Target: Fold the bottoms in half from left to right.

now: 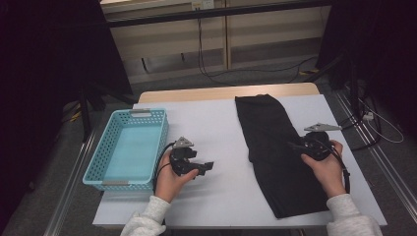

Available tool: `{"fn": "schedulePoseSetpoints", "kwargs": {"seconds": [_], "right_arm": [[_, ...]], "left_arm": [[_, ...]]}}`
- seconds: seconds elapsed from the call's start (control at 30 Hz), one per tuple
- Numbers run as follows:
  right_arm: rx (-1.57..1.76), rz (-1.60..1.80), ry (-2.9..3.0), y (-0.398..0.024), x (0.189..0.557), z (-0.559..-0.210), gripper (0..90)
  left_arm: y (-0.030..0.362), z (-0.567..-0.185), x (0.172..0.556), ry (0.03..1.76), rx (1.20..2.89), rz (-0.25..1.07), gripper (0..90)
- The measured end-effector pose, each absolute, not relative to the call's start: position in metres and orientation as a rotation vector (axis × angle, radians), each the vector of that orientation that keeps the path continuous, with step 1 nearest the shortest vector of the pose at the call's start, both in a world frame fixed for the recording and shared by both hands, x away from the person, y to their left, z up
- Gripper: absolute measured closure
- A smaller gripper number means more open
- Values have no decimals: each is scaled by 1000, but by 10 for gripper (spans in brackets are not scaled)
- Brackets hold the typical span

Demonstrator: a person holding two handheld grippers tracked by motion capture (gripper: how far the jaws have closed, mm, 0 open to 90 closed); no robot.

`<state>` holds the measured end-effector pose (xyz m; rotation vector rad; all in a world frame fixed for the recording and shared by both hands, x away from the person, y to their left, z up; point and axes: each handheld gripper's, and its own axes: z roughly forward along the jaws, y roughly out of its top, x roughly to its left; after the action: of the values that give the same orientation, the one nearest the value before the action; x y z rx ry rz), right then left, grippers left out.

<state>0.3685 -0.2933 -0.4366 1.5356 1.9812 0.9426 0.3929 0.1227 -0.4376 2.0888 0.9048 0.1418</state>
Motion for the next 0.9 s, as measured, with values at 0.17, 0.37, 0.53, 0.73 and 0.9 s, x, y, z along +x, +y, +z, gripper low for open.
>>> {"fn": "schedulePoseSetpoints", "kwargs": {"seconds": [0.17,0.37,0.53,0.73,0.9], "right_arm": [[1508,1035,1989,-274,377,-431,298],[1463,1042,2030,-247,390,-425,229],[1439,1061,2070,-222,404,-432,257],[1424,1002,2109,-195,425,-442,261],[1392,910,2135,-178,444,-445,275]], "left_arm": [[122,-437,392,900,2091,137,150],[124,-435,391,907,2088,143,150],[125,-437,390,913,2093,147,150],[128,-439,390,916,2093,148,150],[129,-439,389,923,2087,145,149]]}}
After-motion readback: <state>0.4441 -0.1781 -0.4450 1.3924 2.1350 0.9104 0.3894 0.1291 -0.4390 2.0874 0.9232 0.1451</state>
